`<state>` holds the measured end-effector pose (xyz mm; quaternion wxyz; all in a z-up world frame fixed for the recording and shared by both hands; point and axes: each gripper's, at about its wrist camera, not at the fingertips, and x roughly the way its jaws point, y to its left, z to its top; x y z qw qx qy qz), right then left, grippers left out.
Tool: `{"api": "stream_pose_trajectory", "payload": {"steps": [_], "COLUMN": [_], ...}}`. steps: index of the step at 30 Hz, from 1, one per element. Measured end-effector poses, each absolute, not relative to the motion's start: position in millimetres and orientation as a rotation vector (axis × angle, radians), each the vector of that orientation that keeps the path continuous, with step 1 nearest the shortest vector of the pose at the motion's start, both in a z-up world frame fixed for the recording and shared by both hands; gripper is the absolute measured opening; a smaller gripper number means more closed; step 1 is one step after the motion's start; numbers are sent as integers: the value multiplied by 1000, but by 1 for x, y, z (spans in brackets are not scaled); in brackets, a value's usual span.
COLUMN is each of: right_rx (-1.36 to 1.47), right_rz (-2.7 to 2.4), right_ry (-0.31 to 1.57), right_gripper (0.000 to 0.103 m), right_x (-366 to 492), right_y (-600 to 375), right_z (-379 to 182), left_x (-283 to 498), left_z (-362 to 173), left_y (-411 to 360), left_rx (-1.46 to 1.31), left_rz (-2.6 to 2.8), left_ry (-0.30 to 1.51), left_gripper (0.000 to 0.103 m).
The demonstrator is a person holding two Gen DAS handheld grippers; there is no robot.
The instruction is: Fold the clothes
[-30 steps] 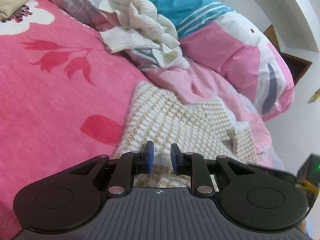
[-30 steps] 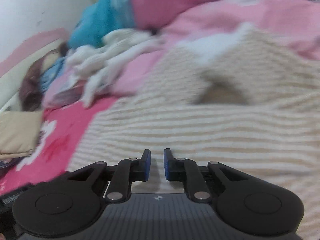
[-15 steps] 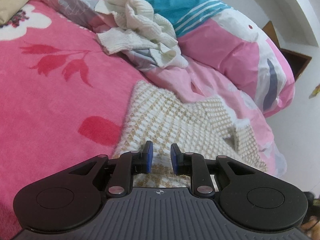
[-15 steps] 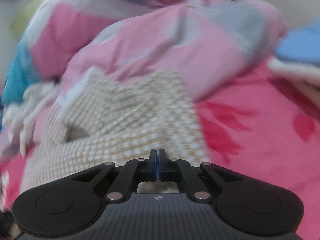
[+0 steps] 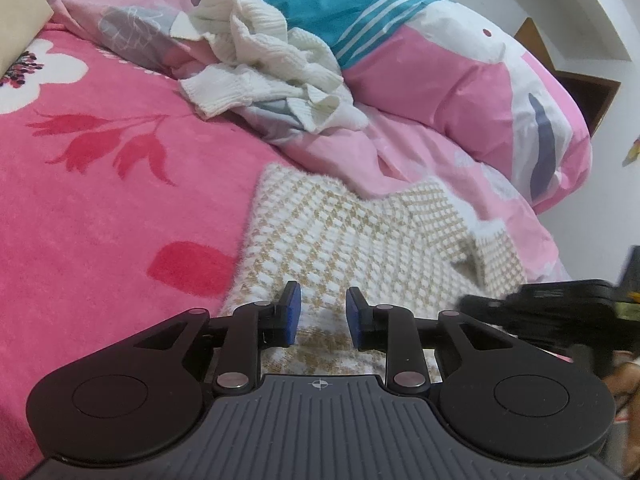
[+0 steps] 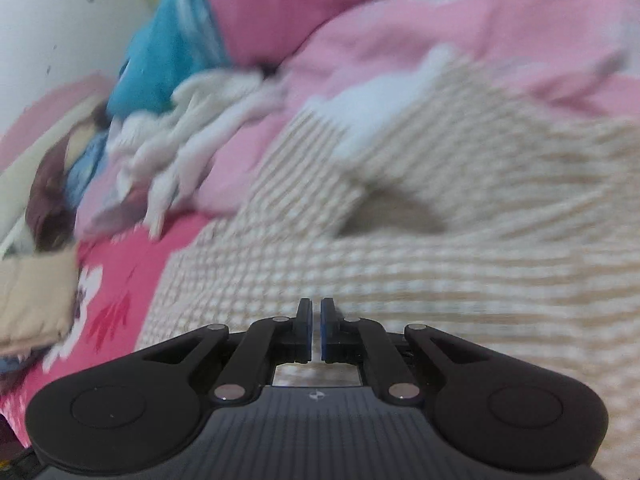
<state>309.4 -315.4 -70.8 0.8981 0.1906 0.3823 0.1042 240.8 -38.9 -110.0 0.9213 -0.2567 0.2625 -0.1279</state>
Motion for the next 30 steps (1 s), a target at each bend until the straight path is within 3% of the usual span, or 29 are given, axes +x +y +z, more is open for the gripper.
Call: {"api": "stream_pose_trajectory", "payload": {"steps": [6,16,24,30], "right_rx": [520,880,722,629], "right_rz": [92,-273,-19,293], "right_ry": [745,599,623,780], "right_gripper": [2,0,3,4], "right_x": [306,222,225,266], "right_y": [-374,-518,-441,-330], "right_z": [-76,-102,-51,-53], "left_x": [241,241,242,242], "left_z": [-110,-110,-110,-111], "left_y": [-39,-38,-37,-36], "left_rx": [-530,-535,-545,-559], "left_rz": [-263,-265,-268,-272], "left_ry": [540,542,544,545], "left_gripper": [26,26,26,26]}}
